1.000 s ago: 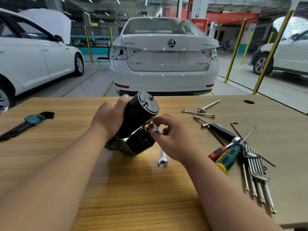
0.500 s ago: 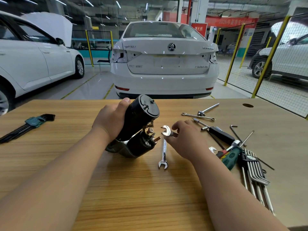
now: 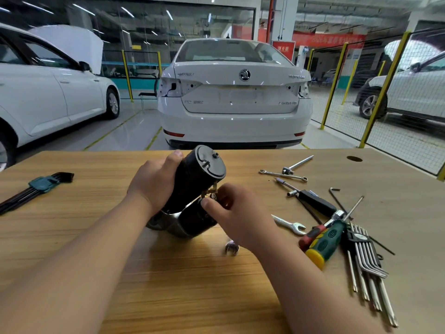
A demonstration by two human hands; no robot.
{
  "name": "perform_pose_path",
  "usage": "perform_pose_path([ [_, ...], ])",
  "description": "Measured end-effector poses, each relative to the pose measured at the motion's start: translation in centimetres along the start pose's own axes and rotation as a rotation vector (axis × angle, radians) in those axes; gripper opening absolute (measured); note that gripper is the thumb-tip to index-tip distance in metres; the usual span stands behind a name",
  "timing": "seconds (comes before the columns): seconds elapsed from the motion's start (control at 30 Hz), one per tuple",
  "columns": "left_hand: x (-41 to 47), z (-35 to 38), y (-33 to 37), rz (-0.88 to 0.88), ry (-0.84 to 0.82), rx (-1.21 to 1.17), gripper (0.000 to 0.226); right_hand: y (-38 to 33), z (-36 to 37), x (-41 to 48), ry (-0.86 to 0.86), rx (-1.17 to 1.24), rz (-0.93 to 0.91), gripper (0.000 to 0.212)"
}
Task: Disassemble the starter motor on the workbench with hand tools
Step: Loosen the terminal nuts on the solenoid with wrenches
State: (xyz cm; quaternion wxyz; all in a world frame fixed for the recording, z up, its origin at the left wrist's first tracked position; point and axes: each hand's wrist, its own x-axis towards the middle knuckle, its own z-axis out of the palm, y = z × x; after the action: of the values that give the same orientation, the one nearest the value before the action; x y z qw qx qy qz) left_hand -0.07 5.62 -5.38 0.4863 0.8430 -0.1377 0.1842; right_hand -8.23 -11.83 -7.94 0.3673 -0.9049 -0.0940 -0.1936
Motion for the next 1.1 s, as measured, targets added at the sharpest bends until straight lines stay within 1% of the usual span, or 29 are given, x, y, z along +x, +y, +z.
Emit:
perform_pose_path([
  [0.1,0.1,0.0,0.0,0.0,-0.005,-0.003,0.074,0.1,0.2,-0.1,0.072,0.083,0.001,0.02],
  [0.17,0.0,0.0,0.0,-0.006,-0.002,0.0,0.077,0.2,0.4,-0.1,0.073,0.162,0.019,0.019],
  [0.27,-0.2,0.0,0.2,-0.02,-0.014,-0.002,0.077,0.2,0.1,0.1,0.032,0.378,0.062,0.015],
  [0.33,-0.3,-0.1,0.4,-0.029,-0.012,-0.013,0.076,0.2,-0.4,0.2,0.06,0.514,0.064,0.012],
  [0.37,-0.3,-0.1,0.5,-0.031,-0.011,-0.014,0.077,0.4,-0.7,0.2,0.084,0.526,0.049,0.013],
  [0.47,-0.4,-0.1,0.6,-0.025,-0.013,-0.009,0.078,1.3,-1.5,0.3,0.177,0.448,0.049,0.016],
  [0.53,-0.4,-0.1,0.6,-0.016,-0.02,-0.005,0.076,2.7,-2.2,0.5,0.22,0.245,0.129,0.012],
  [0.57,-0.4,-0.1,0.6,-0.017,-0.026,-0.003,0.075,3.5,-2.6,0.5,0.189,0.096,0.189,0.008],
  [0.6,-0.4,-0.1,0.6,-0.016,-0.031,0.001,0.075,4.2,-3.0,0.5,0.129,-0.043,0.254,0.009],
  [0.67,-0.3,-0.1,0.6,-0.019,-0.036,0.007,0.075,5.2,-3.5,0.3,-0.021,-0.243,0.355,0.02],
  [0.77,-0.4,-0.1,0.5,-0.022,-0.035,0.007,0.073,5.5,-3.6,0.0,-0.147,-0.433,0.38,0.023],
  [0.87,-0.4,0.0,0.5,-0.008,-0.032,0.022,0.072,5.6,-3.2,0.0,-0.224,-0.505,0.395,0.023],
  [0.93,-0.4,-0.1,0.5,-0.004,-0.025,0.036,0.072,5.6,-3.0,0.2,-0.232,-0.52,0.392,0.028],
  [1.0,-0.4,-0.1,0.4,0.0,-0.024,0.05,0.073,5.7,-2.9,0.1,-0.169,-0.498,0.361,0.038],
  [1.03,-0.4,0.0,0.3,0.002,-0.022,0.052,0.073,5.7,-2.8,0.0,-0.121,-0.477,0.322,0.038],
  [1.1,-0.4,0.0,0.3,0.003,-0.018,0.05,0.071,5.2,-2.4,-0.2,-0.014,-0.336,0.205,0.026],
])
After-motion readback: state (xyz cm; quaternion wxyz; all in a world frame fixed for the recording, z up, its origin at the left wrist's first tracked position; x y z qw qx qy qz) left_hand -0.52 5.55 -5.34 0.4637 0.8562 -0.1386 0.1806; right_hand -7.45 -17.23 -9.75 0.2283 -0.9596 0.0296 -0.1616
